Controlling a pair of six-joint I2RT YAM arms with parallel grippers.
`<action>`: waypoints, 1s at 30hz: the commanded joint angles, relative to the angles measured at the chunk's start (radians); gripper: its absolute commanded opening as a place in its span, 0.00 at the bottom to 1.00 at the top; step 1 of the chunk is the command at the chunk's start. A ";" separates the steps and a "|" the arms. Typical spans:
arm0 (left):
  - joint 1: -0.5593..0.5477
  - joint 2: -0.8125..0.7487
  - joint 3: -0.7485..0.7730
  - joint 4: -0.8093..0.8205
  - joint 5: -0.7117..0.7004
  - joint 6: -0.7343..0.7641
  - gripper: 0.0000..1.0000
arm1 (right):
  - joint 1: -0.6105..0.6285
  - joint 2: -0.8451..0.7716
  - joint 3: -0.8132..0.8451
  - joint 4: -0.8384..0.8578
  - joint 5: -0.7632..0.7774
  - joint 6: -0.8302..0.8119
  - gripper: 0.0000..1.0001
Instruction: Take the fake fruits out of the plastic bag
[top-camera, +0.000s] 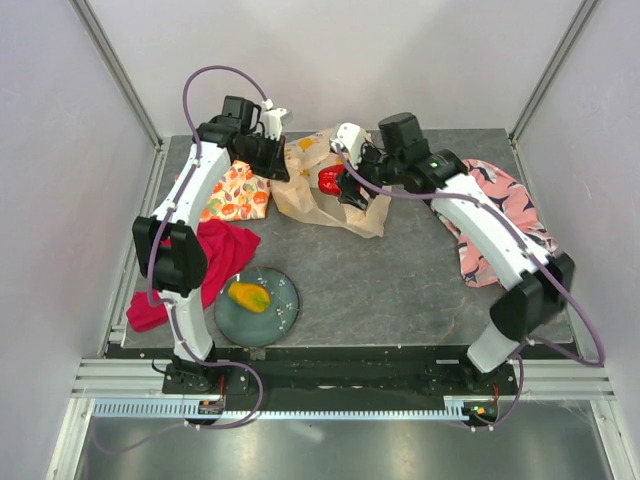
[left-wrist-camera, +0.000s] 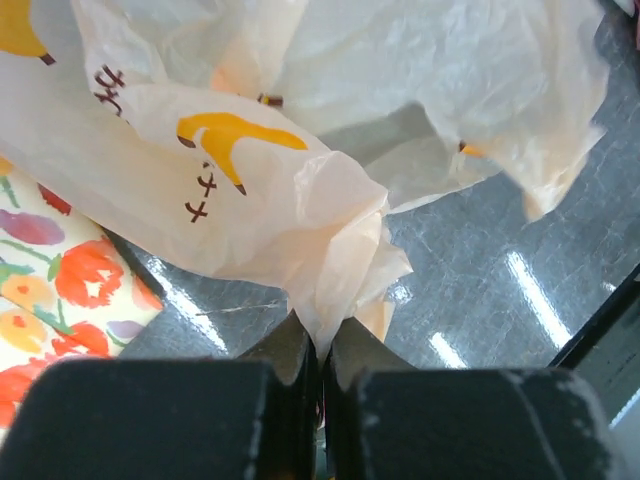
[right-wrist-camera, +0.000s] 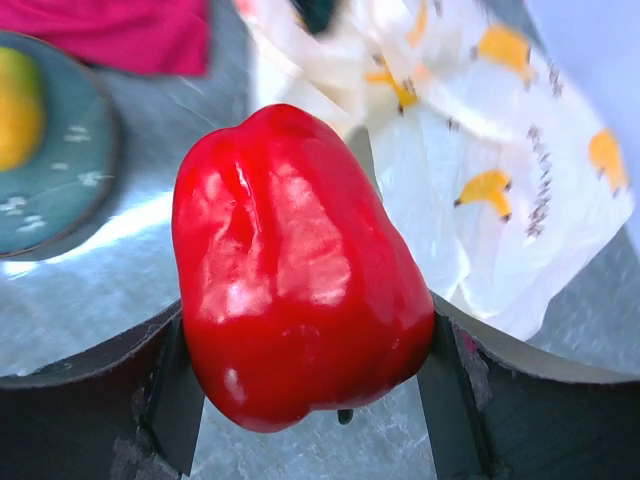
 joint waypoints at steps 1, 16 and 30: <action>0.008 -0.023 0.051 0.036 -0.059 -0.029 0.29 | 0.012 -0.098 -0.057 -0.047 -0.206 -0.068 0.52; 0.141 -0.521 -0.196 0.029 -0.231 0.003 0.83 | 0.243 0.346 0.239 -0.185 -0.397 0.021 0.49; 0.301 -0.673 -0.329 0.029 -0.134 -0.021 0.83 | 0.340 0.587 0.267 -0.024 -0.352 0.344 0.57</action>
